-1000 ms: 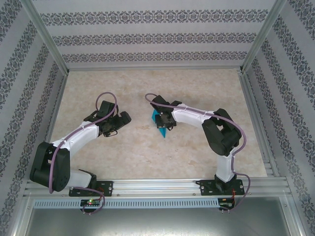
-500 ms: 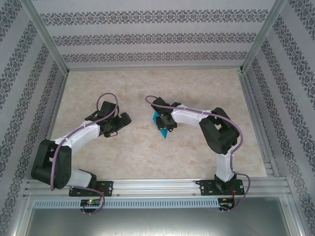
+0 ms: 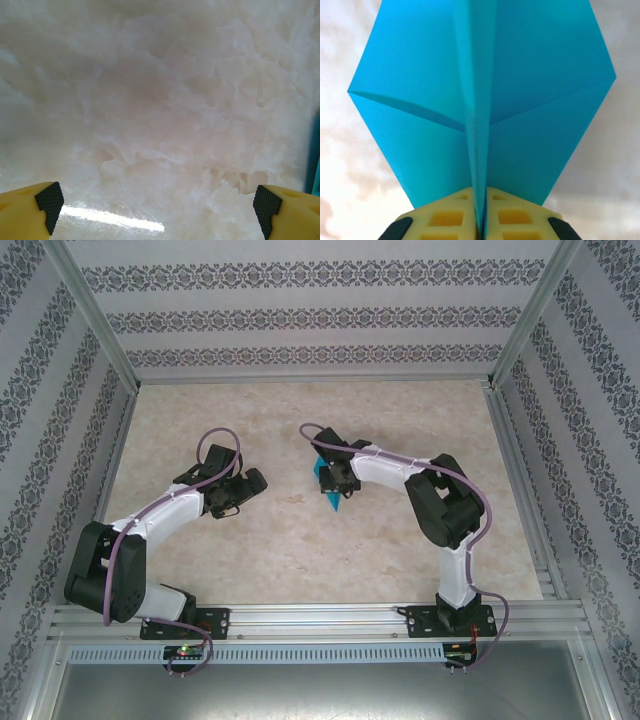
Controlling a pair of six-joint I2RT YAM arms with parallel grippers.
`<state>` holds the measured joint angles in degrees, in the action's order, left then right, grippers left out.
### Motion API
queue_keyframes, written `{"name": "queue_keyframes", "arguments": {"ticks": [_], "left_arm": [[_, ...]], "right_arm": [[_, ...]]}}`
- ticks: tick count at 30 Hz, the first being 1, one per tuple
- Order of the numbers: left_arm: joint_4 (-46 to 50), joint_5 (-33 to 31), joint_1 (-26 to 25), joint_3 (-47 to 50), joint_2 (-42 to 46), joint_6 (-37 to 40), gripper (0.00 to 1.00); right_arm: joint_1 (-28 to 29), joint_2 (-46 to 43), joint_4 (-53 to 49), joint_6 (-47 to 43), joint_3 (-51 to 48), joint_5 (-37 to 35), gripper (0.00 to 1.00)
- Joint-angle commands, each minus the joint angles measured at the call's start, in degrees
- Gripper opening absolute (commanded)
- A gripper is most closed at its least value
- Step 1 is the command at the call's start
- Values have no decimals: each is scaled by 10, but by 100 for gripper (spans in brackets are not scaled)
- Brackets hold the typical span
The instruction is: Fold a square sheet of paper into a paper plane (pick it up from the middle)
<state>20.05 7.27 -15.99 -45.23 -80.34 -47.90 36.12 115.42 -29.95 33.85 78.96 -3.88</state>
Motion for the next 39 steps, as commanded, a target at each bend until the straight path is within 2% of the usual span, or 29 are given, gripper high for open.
{"name": "queue_keyframes", "arguments": {"ticks": [1, 8, 16, 21, 29, 32, 35, 39], "left_arm": [[16, 3, 8, -17, -9, 16, 100], [18, 7, 8, -21, -12, 21, 100], [19, 4, 9, -31, -17, 26, 100], [41, -18, 13, -73, -26, 39, 100], [63, -111, 21, -180, -31, 100, 100], [66, -150, 29, -207, -33, 134, 100], [47, -192, 43, -205, -19, 167, 100], [-20, -236, 74, -143, 28, 206, 100]], "right_arm": [[-15, 32, 19, -31, 39, -6, 8], [-36, 76, 11, -59, 93, -5, 12], [-39, 107, 7, -50, 94, 0, 15], [-40, 82, -14, -43, 113, 4, 18], [-41, -25, -50, -37, 150, -19, 37], [-43, -71, -53, -37, 143, -36, 47], [-53, -134, -39, -51, 103, -85, 62], [-82, -254, 26, -92, -12, -204, 84]]}}
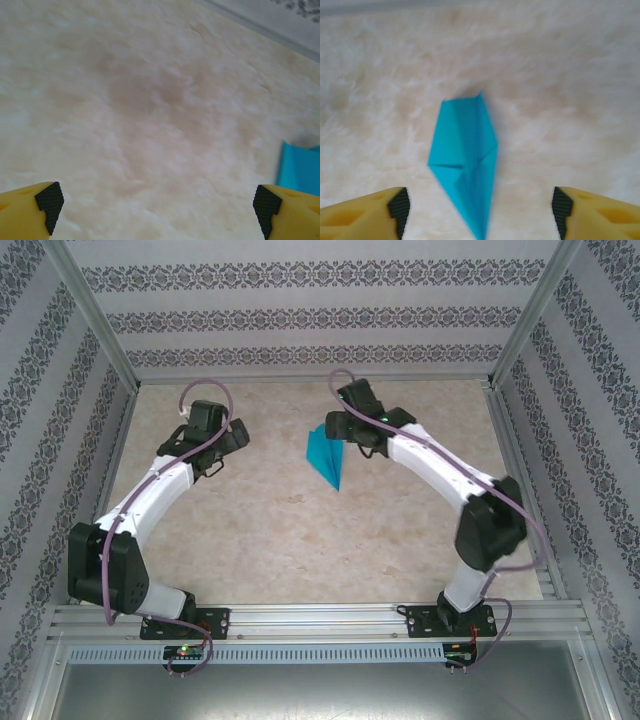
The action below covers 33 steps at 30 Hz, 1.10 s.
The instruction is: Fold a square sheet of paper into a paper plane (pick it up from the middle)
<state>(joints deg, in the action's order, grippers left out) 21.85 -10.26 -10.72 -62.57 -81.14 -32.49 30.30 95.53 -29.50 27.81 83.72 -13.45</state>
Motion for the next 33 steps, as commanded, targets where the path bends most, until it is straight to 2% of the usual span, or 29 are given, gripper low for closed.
{"name": "queue_keyframes", "arguments": {"ticks": [1, 3, 6, 10, 13, 17, 23, 26, 29, 31, 33], "left_arm": [[-54, -74, 29, 50, 48, 59, 100], [-88, -100, 45, 92, 69, 76, 100], [-147, -163, 59, 162, 97, 97, 100], [-246, -183, 72, 249, 112, 140, 100], [-298, -145, 85, 295, 106, 165, 100], [-417, -84, 115, 365, 95, 202, 100], [-606, 48, 139, 429, 77, 268, 100], [-663, 101, 154, 434, 43, 263, 100], [-713, 141, 156, 436, -8, 271, 100], [-730, 158, 156, 436, -25, 279, 100], [-741, 161, 155, 439, -29, 280, 100]], "right_arm": [[-37, -82, 43, -42, -104, -131, 91], [-67, -139, 98, -67, -183, -168, 98], [-123, -214, 173, -98, -292, -210, 98], [-196, -278, 316, -149, -449, -208, 98], [-223, -301, 451, -197, -549, -197, 98], [-252, -278, 535, -212, -601, -145, 98], [-256, -204, 666, -253, -610, -69, 98], [-263, -159, 718, -253, -602, -18, 98], [-264, -111, 760, -256, -598, 9, 98], [-274, -123, 745, -255, -602, 36, 98], [-275, -104, 790, -258, -616, 48, 98]]}}
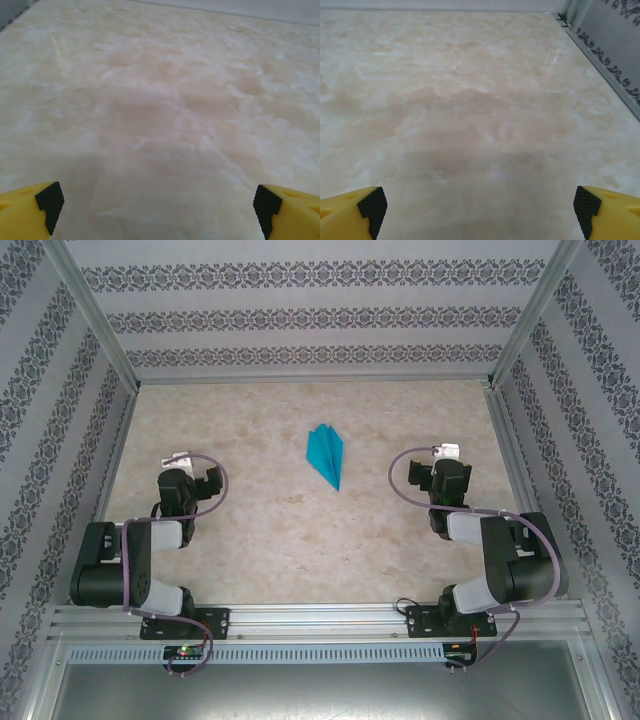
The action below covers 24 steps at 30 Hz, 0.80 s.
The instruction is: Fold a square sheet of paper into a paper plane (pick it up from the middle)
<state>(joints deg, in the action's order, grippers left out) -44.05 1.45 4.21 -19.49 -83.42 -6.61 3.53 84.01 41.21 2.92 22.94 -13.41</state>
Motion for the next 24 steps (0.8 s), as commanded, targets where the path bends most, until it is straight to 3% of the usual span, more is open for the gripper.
{"name": "queue_keyframes", "arguments": {"ticks": [1, 5, 9, 13, 24], "left_arm": [[-93, 48, 6, 12, -12, 23, 100], [-129, 47, 3, 11, -56, 25, 100], [-91, 32, -7, -12, -57, 32, 100], [-45, -34, -40, -36, -59, 51, 100], [-31, -8, -42, -44, -60, 64, 100]], "right_arm": [[-8, 24, 113, -10, -15, 52, 98], [-8, 23, 108, -12, -15, 55, 98], [-10, 22, 97, -10, -10, 58, 98], [-13, 21, 91, -8, -8, 65, 98], [-14, 21, 91, -7, -8, 65, 98]]}}
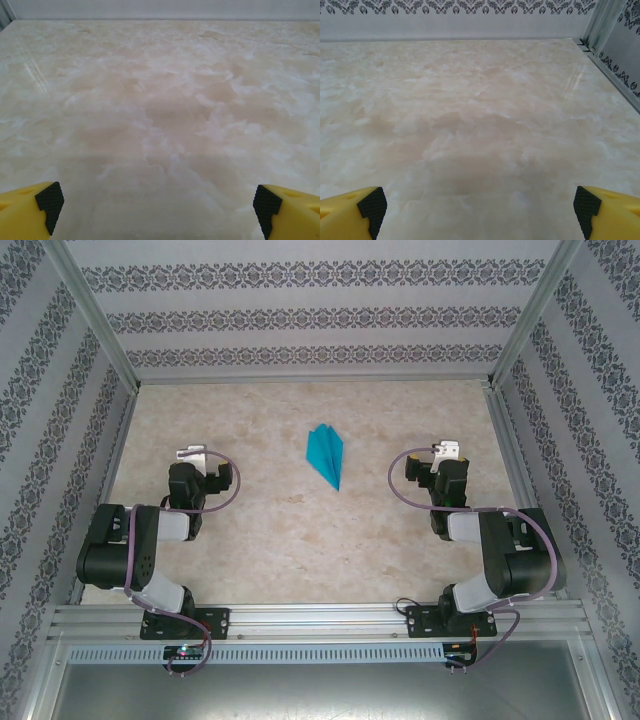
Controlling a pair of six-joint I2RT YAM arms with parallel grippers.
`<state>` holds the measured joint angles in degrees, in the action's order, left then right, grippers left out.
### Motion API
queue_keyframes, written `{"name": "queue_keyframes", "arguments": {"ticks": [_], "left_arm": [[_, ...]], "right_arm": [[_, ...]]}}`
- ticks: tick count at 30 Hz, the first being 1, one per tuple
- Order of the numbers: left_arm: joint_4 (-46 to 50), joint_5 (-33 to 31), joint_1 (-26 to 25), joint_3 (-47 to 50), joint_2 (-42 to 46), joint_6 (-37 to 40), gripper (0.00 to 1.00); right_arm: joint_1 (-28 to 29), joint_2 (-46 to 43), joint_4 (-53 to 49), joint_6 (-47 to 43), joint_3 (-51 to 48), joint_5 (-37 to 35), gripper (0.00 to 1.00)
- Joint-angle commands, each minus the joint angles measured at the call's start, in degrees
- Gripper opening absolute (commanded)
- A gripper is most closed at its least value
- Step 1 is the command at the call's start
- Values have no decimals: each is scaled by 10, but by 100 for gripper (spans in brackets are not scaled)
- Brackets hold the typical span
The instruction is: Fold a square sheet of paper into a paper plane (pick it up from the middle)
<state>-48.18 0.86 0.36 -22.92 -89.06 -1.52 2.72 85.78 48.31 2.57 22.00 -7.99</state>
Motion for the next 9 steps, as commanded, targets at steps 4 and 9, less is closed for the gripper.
{"name": "queue_keyframes", "arguments": {"ticks": [4, 9], "left_arm": [[13, -2, -4, -11, -5, 14, 100], [12, -2, -4, -11, -4, 13, 100]], "right_arm": [[-6, 3, 20, -4, 1, 11, 98], [-6, 1, 27, -7, -3, 20, 98]]}}
